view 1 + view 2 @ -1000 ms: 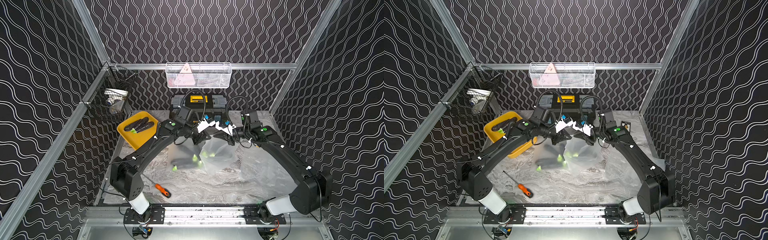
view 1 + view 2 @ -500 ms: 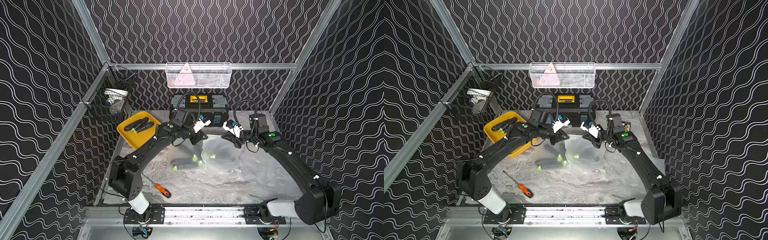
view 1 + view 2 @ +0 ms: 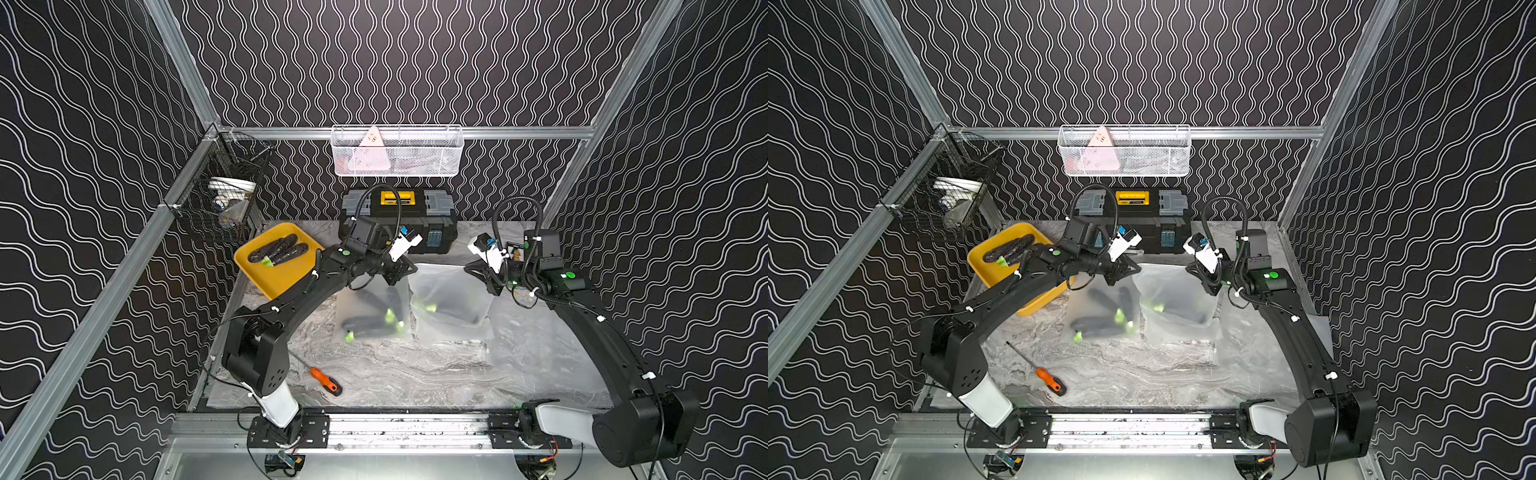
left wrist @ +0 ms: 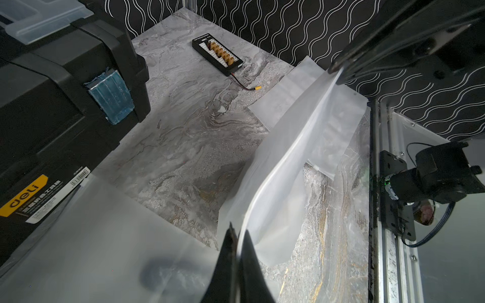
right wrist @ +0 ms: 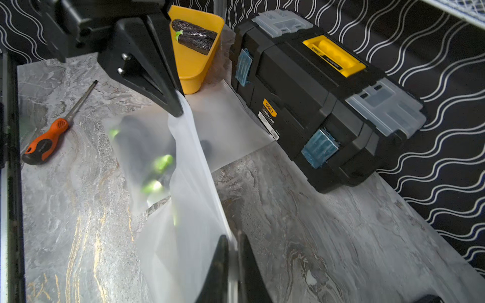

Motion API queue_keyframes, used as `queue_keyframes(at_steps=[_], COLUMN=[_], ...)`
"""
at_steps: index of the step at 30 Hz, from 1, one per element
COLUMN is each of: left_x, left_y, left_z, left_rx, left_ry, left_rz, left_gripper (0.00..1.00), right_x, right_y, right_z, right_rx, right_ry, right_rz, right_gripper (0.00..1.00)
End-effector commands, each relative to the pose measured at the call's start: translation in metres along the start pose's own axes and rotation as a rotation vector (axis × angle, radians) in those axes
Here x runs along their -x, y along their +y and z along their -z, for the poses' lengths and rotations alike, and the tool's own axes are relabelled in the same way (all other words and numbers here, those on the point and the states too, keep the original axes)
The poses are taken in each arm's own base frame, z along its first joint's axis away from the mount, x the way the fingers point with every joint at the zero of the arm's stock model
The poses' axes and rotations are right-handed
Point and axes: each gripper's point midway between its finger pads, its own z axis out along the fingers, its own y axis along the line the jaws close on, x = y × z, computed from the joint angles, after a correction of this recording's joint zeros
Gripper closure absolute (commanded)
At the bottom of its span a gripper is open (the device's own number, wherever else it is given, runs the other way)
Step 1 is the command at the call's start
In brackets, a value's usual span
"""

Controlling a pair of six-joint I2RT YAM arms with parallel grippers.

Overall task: Place the eggplant in a zip-top bag and seal the zipper
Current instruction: Zip the zipper on the zipper food storage bag.

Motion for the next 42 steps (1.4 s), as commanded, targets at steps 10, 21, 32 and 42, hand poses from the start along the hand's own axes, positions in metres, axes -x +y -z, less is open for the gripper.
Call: queue_keyframes(at_steps=[10, 21, 32, 42], left_x=[-0.019, -0.024, -0.023, -0.005], left_y=[0.043, 0.05, 0.054, 0.051], left_z=[0.016, 0.01, 0.007, -0.011], left_rx=[0.22, 0.237, 0.244, 0.237], left_ry=[0.084, 0.099, 0.105, 0.072], left_rz=[0.074, 0.086, 0.091, 0.094], left_gripper=[1.0, 1.0, 1.0, 1.0], right_x=[-0.027, -0.036, -0.047, -0.025], right_y=[-0.041, -0.053, -0.07, -0.072], right_z=[0.009, 0.009, 0.019, 0.014], right_rx=[-0.146, -0.197, -0.279, -0.249], right_ry=[0.067, 0.104, 0.122, 0.001], right_rz=[-0.132, -0.138, -0.183, -0.211], right_gripper=[0.92, 0.92, 0.92, 0.66])
